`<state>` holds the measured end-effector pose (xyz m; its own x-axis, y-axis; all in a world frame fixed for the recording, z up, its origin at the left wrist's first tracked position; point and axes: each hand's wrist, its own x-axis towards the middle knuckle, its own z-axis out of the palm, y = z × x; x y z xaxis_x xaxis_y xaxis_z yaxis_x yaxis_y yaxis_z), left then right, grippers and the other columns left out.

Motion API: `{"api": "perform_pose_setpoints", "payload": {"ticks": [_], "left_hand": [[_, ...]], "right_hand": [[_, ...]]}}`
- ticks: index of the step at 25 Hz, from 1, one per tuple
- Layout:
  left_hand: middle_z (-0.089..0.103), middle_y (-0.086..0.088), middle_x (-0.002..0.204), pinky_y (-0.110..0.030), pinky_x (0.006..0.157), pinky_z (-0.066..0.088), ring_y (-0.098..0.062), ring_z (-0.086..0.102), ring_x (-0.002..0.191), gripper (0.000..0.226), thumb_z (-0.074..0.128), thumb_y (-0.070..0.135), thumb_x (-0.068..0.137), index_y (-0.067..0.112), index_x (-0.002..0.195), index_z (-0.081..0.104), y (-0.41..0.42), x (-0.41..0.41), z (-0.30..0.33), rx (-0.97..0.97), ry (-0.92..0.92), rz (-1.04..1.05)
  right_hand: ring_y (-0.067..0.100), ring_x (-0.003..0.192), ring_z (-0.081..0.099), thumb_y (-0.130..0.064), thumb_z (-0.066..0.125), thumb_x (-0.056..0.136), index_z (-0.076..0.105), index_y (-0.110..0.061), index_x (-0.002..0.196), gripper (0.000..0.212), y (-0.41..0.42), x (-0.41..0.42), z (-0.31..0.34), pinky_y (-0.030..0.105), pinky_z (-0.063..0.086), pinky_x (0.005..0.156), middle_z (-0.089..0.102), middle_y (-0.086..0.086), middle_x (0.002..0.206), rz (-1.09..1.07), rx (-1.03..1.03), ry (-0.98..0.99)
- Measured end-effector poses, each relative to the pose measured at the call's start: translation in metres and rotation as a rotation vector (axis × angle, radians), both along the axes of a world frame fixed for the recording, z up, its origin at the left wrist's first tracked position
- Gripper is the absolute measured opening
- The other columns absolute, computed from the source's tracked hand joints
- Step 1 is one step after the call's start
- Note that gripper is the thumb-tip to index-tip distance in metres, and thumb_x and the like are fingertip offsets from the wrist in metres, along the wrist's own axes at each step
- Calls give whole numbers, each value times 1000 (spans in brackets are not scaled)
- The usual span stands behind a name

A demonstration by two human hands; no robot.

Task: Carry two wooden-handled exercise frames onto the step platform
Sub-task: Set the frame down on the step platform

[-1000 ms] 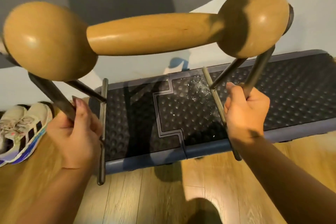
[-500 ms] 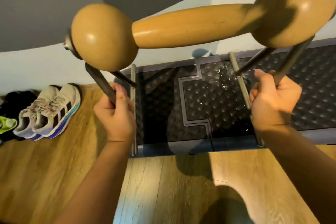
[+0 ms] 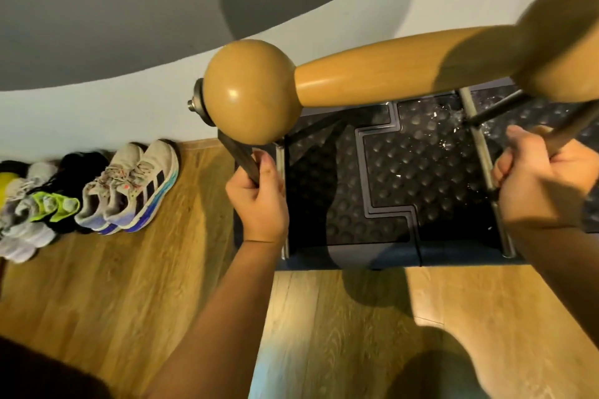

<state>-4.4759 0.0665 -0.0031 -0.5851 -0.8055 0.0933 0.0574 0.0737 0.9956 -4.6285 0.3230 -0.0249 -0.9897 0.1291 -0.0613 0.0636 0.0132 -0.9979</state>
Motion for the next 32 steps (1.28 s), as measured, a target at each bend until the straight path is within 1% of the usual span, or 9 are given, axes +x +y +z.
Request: {"api": "perform_pose_setpoints", "payload": {"ticks": [7,10,12,14,16,20,23,26,32], "left_hand": [[34,-7,55,-36,48,23,-19,30,49,55,55,40,98,-1,65,39,-6,6,10,83,-182,-51],[44,-5,58,-31,52,37,-15,42,54,51,55,37,105,2,68,47,-8,11,23,106,-368,-92],[57,-3,68,-33,67,47,-13,54,66,36,59,31,105,10,76,58,-8,15,35,134,-504,-141],[72,-3,95,-37,86,53,-14,66,91,21,67,30,101,10,103,67,-7,19,52,164,-640,-199],[71,-4,122,-42,102,53,-18,66,115,38,70,32,98,14,131,60,-5,25,73,154,-739,-251],[64,-8,140,-42,106,51,-24,62,125,55,64,36,102,13,149,48,7,41,141,163,-854,-265],[65,0,135,-30,95,48,-22,60,125,48,56,44,104,15,142,56,25,57,208,92,-923,-390],[65,3,140,-38,107,49,-18,58,132,49,51,49,105,19,143,59,48,60,288,-53,-839,-583],[63,14,140,-29,110,43,-1,55,130,56,44,64,100,30,141,62,52,28,511,-396,-566,-568]], "right_hand": [[15,44,48,-42,59,96,53,-15,54,49,1,8,13,28,42,51,52,0,44,42,149,-89],[23,74,65,-49,51,100,64,-17,66,48,7,14,24,35,49,81,66,0,59,119,390,-78],[14,83,60,-45,53,100,65,-20,89,30,11,25,38,30,42,79,66,-5,77,171,506,-71],[10,81,56,-36,60,100,59,-29,108,11,13,38,57,26,39,69,61,-12,86,220,506,-199],[20,92,59,-27,63,101,57,-25,114,14,11,50,73,32,45,73,66,-3,99,260,433,-447],[28,109,60,-22,62,103,63,-5,132,34,5,72,135,42,45,93,63,13,137,387,391,-826],[22,131,56,-35,63,102,53,-15,151,54,4,88,207,36,46,105,58,3,149,692,380,-696],[6,133,52,-39,62,102,51,-27,152,52,-1,87,299,14,42,97,57,-6,148,965,397,-451],[5,133,54,-42,65,99,55,-38,147,49,-20,50,526,32,42,112,61,-11,144,897,361,-20]]}}
